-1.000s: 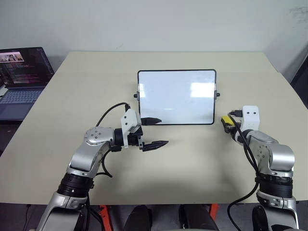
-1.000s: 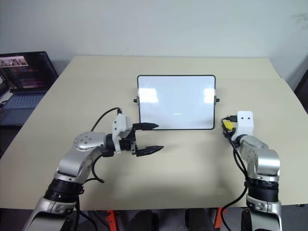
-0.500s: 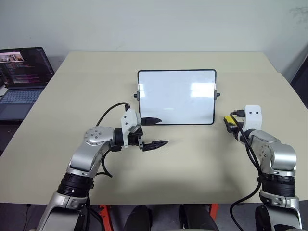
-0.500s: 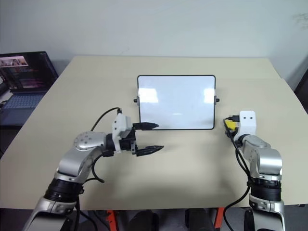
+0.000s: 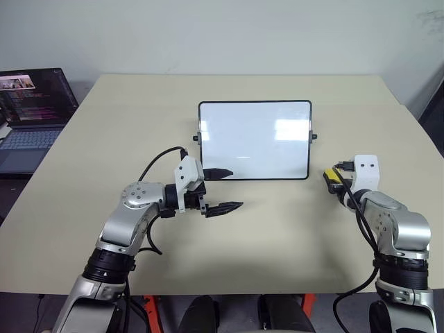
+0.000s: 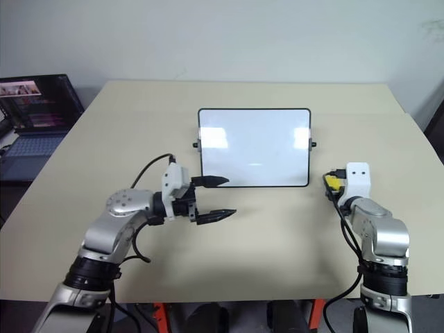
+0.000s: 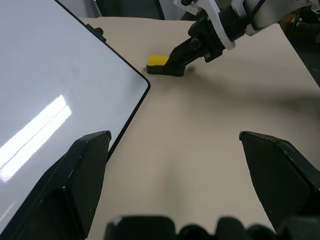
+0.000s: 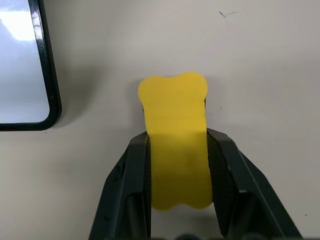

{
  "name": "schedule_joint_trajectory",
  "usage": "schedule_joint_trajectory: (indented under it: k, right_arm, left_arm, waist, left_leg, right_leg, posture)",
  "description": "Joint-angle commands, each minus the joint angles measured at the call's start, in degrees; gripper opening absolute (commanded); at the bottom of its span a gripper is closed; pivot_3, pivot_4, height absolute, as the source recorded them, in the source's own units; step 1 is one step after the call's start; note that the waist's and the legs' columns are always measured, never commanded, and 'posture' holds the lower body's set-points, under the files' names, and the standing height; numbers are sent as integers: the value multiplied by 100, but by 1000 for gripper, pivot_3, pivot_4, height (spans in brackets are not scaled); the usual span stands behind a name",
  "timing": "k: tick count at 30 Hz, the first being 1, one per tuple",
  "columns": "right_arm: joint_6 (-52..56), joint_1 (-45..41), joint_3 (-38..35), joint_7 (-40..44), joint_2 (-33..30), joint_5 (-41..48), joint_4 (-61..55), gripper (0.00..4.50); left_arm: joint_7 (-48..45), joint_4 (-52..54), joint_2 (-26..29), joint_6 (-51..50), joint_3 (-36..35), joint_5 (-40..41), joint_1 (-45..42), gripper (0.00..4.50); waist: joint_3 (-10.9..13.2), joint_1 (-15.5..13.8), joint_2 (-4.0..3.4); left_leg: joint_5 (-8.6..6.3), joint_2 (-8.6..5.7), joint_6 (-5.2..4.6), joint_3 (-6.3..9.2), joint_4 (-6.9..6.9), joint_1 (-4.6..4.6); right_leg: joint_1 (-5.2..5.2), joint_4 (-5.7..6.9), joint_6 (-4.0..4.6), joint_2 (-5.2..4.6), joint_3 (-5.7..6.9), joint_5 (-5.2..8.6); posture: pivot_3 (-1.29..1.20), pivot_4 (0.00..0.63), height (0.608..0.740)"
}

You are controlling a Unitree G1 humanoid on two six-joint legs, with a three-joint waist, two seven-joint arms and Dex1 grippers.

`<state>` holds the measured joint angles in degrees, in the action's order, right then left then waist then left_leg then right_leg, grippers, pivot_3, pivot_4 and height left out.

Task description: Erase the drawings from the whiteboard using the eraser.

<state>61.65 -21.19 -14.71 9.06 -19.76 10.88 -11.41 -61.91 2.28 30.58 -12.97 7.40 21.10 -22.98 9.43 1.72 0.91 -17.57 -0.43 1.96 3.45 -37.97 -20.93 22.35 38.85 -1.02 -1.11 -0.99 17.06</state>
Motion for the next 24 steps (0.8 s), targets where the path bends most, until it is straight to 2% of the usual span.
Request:
schedule_joint_trajectory:
  k: [1, 10, 17, 24]
  right_arm:
    - [7, -3, -100, 15, -39, 81, -132, 1551]
    - [-2, -3, -101, 26, -68, 73, -132, 4465]
    - [127, -48, -160, -7, -69, 103, -306, 4465]
    - [794, -176, -506, -229, -28, 239, -1334, 4465]
  left_arm:
    - [-13, 40, 29, 129, -108, -20, -109, 4500]
    - [-17, -12, 15, 179, -91, -21, -141, 4500]
    - [21, -6, 33, 212, -139, -35, -131, 4500]
    - [1057, 712, -66, -378, -863, 318, 80, 4500]
  waist:
    - [0, 0, 0]
    - [0, 0, 0]
    - [0, 0, 0]
    - [0, 1, -1]
  left_leg:
    - [0, 0, 0, 0, 0, 0]
    - [0, 0, 0, -1, 0, 0]
    - [0, 0, 0, -1, 0, 0]
    - [0, 1, 0, 2, 0, -2]
  right_leg:
    - [0, 0, 0, 0, -1, 0]
    - [0, 0, 0, 0, -1, 0]
    - [0, 0, 0, 0, -1, 0]
    - [1, 0, 0, 0, 0, 0]
  posture:
    - [0, 150, 740]
    - [0, 150, 740]
    - [0, 150, 740]
    - [0, 150, 740]
